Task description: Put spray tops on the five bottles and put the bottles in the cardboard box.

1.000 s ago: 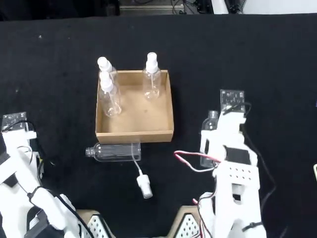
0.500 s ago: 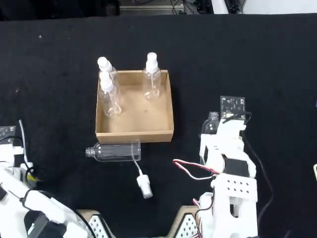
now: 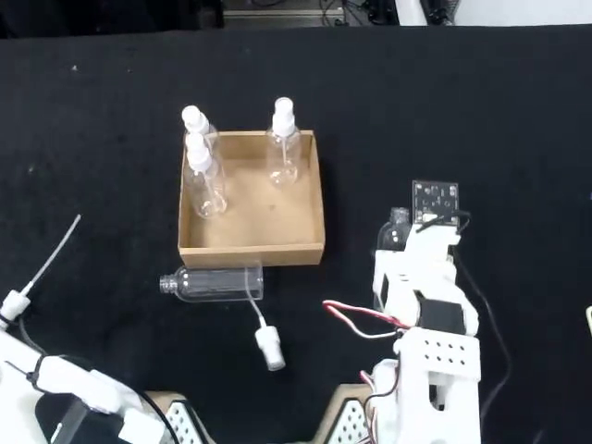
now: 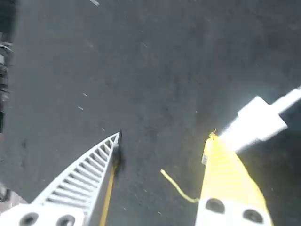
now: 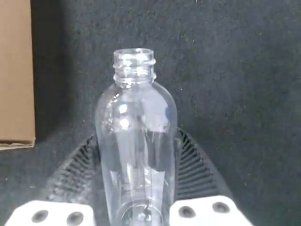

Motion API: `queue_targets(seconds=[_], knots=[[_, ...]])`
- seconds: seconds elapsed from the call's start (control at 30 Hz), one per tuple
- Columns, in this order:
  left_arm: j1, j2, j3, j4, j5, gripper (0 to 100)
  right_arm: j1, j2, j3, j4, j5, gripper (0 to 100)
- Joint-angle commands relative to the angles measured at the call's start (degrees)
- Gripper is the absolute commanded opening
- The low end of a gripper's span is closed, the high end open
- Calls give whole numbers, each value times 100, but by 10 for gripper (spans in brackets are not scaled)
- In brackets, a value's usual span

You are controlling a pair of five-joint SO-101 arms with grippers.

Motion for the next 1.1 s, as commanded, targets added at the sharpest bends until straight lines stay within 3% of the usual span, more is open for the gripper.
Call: queue_targets(seconds=[0.0, 0.1, 0.3, 0.43, 0.6, 0.83, 1.07], knots=[[92, -167, -497, -149, 642, 259, -88, -171, -31, -132, -9, 11], [136, -141, -945, 747, 1864, 259, -88, -171, -31, -132, -9, 11], [637, 185, -1543, 3587, 4501, 260, -88, -171, -31, -141, -9, 11], [901, 422, -1657, 3798, 6391, 264, -88, -171, -31, -132, -9, 11], [787, 677, -1613, 3341, 8598, 265, -88, -171, -22, -141, -9, 11], [787, 1371, -1648, 3103, 9292, 265, -88, -171, -22, -141, -9, 11], [778, 2453, -1666, 2171, 9398, 265, -88, -171, -22, -141, 0, 11]])
